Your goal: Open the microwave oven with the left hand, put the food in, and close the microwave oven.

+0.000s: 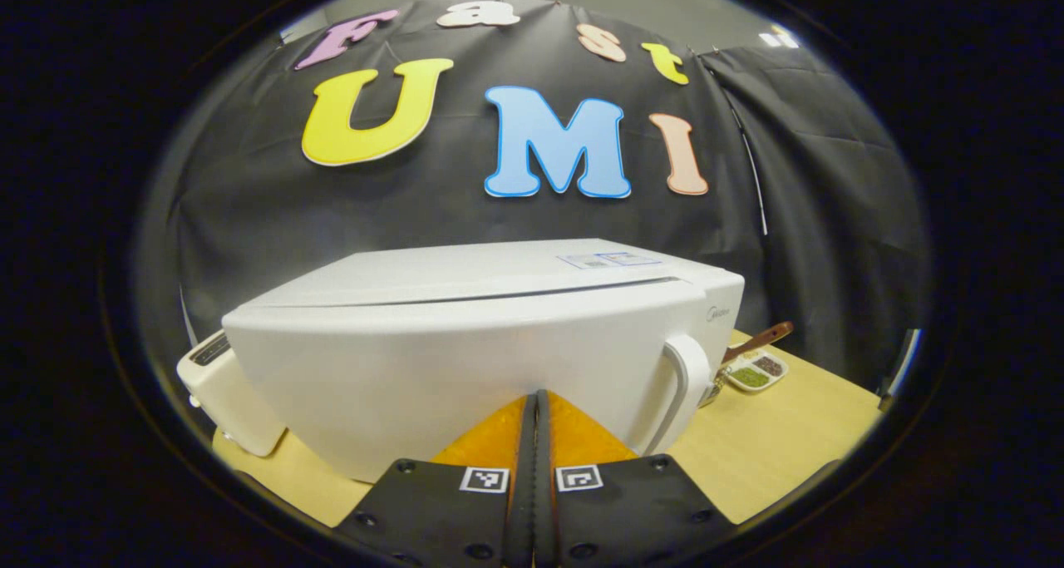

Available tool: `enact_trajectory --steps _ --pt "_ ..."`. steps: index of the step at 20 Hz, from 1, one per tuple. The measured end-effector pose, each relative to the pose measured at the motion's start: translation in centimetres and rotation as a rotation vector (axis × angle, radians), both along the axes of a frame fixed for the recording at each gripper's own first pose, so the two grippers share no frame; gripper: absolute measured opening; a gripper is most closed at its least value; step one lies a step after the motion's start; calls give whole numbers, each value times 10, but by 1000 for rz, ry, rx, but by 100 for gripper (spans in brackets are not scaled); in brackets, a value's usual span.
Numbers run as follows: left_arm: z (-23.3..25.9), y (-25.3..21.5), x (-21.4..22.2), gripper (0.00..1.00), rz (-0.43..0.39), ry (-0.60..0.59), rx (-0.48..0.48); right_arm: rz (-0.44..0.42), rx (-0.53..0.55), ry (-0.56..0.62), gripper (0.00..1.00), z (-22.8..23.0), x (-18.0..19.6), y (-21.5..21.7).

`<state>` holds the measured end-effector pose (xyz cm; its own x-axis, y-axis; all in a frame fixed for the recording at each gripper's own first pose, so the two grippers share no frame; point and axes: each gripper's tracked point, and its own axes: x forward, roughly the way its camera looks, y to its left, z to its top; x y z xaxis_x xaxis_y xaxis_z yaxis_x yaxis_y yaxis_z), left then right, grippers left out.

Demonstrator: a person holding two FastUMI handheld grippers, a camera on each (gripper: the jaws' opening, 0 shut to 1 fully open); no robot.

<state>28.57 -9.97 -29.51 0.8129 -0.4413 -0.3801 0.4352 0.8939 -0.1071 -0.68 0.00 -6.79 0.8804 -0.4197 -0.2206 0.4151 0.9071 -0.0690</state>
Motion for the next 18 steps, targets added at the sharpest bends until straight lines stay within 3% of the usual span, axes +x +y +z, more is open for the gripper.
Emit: enact_trajectory --steps 4,8,18 --pt "-1 0 0 7 48 25 -2 40 -5 8 98 2 0 5" --pt "31 7 -12 7 61 -21 -27 96 11 -14 98 7 2 7" --pt "130 28 -100 7 148 -129 -37 252 56 -81 98 22 -15 -15"
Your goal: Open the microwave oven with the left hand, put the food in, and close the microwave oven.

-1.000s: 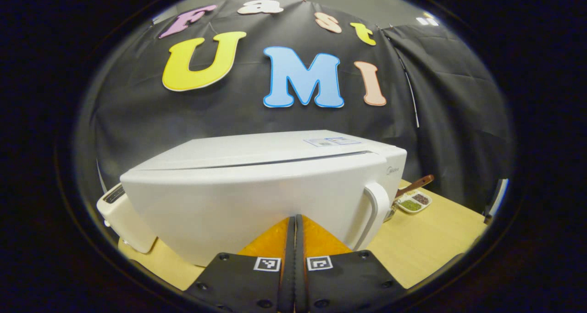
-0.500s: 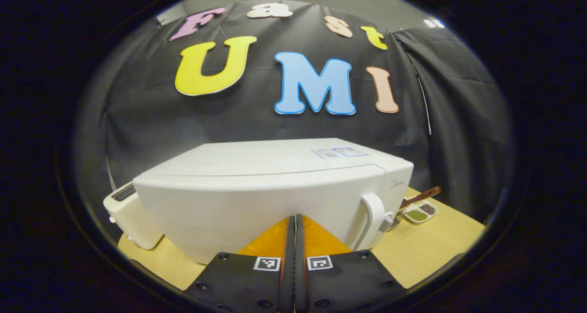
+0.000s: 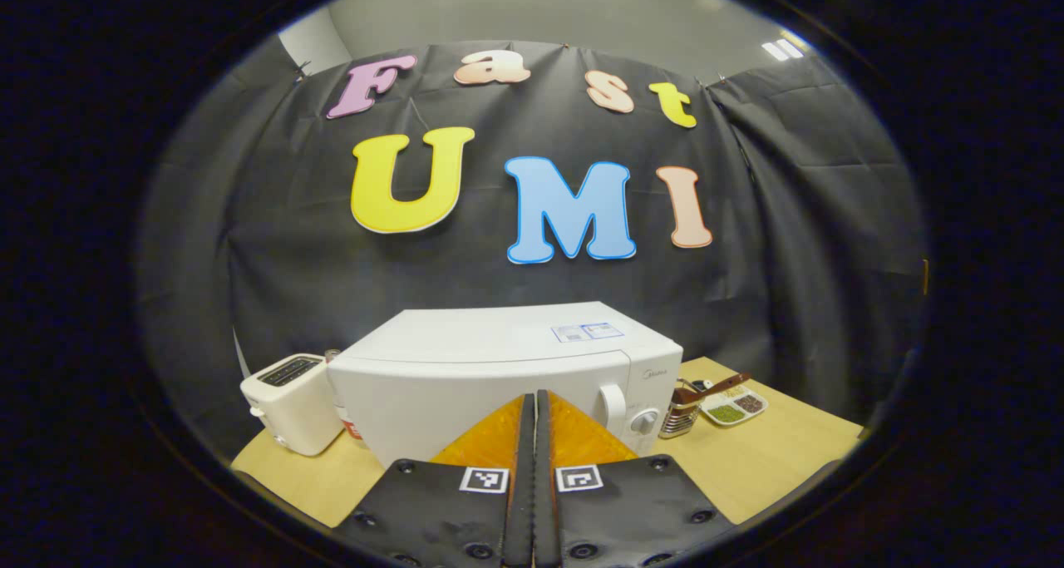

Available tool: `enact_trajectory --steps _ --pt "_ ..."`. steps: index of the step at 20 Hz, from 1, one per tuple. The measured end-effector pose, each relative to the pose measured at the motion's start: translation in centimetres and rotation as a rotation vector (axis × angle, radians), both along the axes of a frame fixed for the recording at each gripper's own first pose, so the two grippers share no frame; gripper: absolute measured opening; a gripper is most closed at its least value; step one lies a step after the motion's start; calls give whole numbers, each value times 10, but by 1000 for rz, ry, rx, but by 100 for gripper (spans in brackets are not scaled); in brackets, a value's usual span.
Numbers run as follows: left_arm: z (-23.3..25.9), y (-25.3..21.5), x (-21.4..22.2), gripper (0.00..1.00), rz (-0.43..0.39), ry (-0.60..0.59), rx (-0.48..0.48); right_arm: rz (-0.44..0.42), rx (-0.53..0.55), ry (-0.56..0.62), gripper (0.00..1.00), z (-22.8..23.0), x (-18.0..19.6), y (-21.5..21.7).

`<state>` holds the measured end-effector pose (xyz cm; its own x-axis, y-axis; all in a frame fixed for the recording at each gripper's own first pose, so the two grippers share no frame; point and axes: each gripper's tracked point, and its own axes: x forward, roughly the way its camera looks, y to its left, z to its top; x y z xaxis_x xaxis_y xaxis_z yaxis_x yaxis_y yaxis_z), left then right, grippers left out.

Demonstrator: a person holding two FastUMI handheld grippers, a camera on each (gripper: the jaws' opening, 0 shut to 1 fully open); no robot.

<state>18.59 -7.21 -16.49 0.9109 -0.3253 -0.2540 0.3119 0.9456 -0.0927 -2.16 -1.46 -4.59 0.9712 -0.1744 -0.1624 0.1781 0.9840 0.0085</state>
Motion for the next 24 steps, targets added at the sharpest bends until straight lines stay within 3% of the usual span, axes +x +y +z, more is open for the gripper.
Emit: enact_trajectory --steps 6,10,14,22,24 --pt "39 11 -73 7 83 -36 23 103 38 -13 98 -4 -14 -14" --pt "62 17 -119 7 95 -46 26 134 55 -24 98 3 -20 -13" --pt "87 29 -167 7 81 -70 18 144 43 -58 98 15 -16 -5" --pt "113 90 -213 7 179 -118 38 140 24 -81 98 21 -21 15" --pt "112 94 -220 22 174 -108 28 143 22 -74 98 18 -24 23"
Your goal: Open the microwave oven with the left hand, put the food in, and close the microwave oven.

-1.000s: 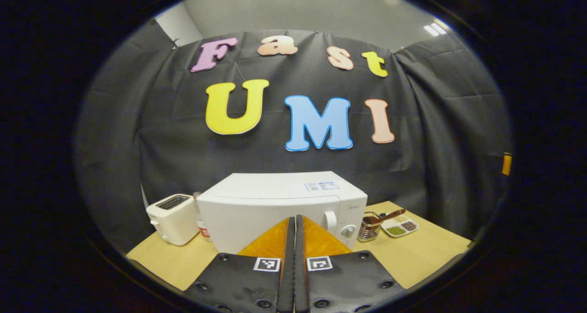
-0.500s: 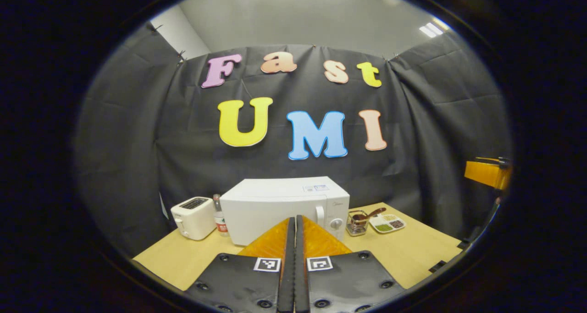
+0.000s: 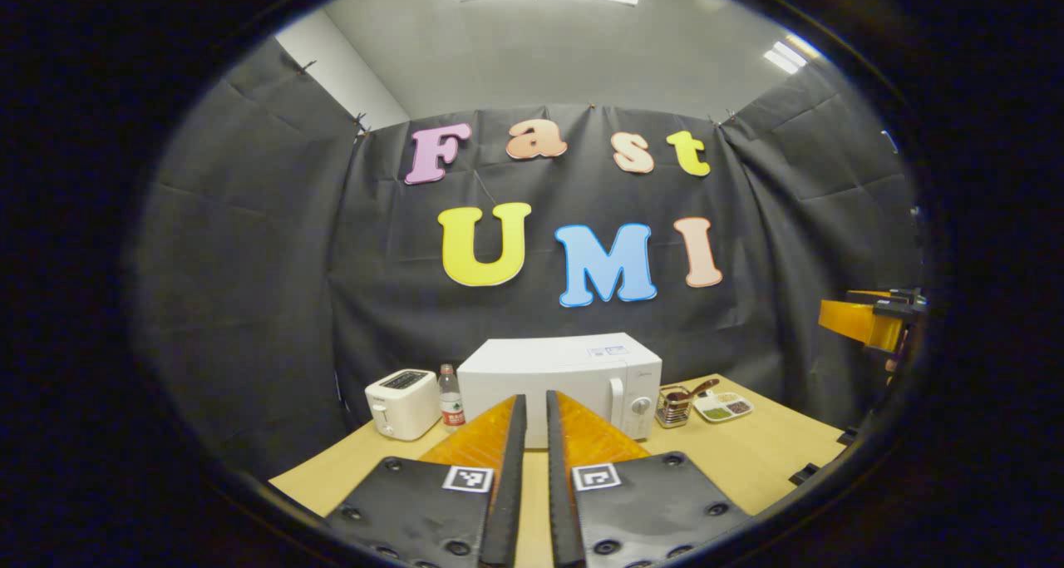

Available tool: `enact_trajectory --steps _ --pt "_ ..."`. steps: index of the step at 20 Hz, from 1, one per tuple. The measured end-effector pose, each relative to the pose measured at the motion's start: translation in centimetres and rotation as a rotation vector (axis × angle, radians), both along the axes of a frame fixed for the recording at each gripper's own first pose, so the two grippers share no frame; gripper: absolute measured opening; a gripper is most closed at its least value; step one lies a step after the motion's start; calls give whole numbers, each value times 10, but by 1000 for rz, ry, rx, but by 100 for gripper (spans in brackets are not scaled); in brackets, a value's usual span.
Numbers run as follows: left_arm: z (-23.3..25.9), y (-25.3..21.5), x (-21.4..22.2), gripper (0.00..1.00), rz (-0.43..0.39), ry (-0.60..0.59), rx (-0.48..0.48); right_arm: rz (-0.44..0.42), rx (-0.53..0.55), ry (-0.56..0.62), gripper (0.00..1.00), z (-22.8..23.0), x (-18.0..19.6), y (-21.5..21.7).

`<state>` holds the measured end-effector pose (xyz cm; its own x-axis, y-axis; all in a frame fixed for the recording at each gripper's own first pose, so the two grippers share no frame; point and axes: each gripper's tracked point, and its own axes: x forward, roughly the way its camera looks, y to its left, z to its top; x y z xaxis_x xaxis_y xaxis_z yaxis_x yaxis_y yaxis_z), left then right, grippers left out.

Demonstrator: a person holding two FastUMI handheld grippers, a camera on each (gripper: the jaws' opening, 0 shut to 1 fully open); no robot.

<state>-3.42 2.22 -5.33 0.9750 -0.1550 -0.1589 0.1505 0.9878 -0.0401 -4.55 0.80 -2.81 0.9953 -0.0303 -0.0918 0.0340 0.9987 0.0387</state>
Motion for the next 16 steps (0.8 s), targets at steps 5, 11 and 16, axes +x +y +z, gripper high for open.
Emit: enact_trajectory --steps 5,11,16 --pt "14 17 -9 100 20 -40 -36 11 -21 2 98 1 -8 15" --pt "28 38 -10 97 48 -86 -23 8 -25 -14 98 7 -10 26" --pt "28 47 -10 98 53 -94 -17 12 -34 -31 98 16 -10 36"
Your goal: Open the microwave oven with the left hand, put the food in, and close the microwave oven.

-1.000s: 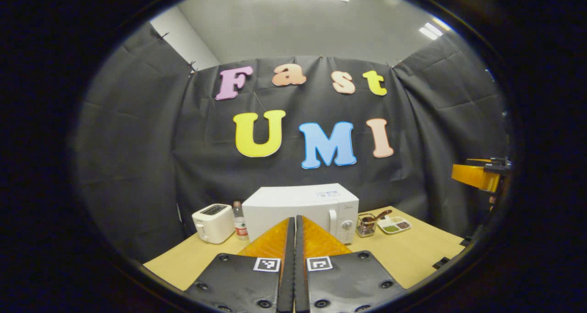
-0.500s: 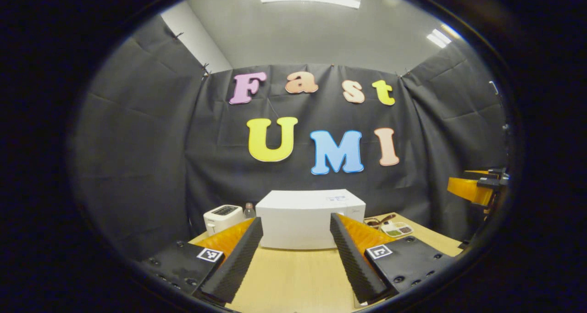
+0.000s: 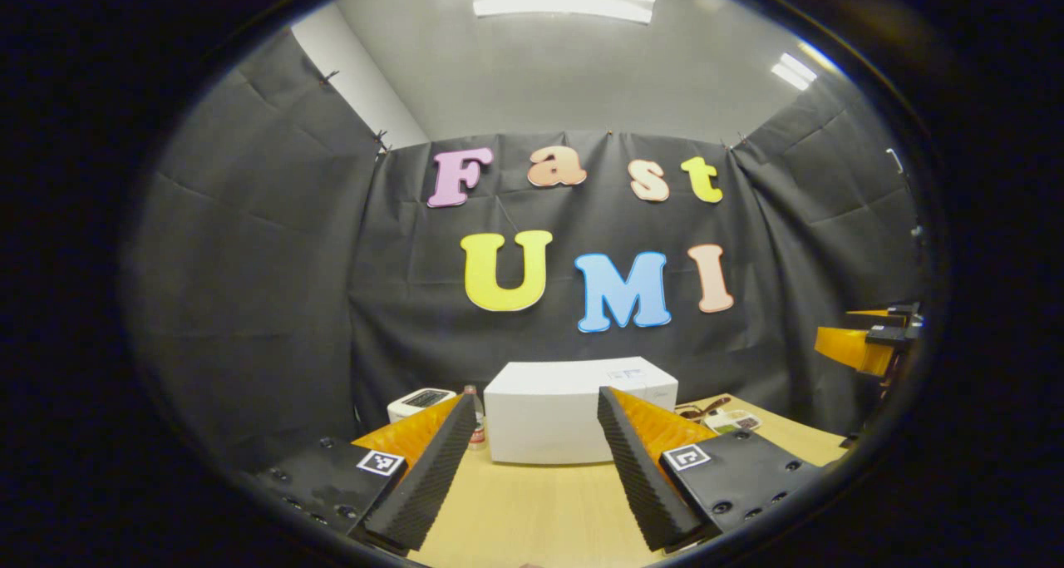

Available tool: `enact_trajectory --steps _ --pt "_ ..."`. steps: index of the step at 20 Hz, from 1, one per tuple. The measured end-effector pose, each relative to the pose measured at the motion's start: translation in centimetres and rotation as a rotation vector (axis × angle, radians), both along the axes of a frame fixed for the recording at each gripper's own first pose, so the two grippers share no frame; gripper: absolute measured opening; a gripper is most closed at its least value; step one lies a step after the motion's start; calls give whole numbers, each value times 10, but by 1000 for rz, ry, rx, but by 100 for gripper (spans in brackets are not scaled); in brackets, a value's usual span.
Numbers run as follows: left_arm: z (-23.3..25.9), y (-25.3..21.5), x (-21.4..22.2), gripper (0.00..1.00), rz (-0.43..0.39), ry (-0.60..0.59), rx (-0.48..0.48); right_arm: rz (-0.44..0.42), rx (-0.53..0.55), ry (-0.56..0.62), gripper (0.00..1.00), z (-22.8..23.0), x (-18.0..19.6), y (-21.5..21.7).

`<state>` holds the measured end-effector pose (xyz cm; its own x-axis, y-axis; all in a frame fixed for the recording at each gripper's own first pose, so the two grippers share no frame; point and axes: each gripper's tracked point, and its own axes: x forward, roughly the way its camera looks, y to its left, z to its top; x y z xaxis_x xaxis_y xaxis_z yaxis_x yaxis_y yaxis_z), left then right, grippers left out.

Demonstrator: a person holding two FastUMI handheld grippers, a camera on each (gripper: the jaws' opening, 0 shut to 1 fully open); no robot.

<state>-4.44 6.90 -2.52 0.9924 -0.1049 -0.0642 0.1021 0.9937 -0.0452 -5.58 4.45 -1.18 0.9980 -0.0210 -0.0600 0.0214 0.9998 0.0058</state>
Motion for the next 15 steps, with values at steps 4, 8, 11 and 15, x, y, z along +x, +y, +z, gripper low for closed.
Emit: enact_trajectory --steps 4,8,11,15 --pt "3 6 2 97 10 -8 2 6 -10 -5 98 0 1 7" --pt "6 12 4 97 14 -16 19 0 8 -10 98 1 1 12" --pt "10 12 5 97 10 -30 9 -1 15 -20 98 5 1 16" --pt "3 20 7 96 29 -4 2 0 30 -41 98 12 1 21"
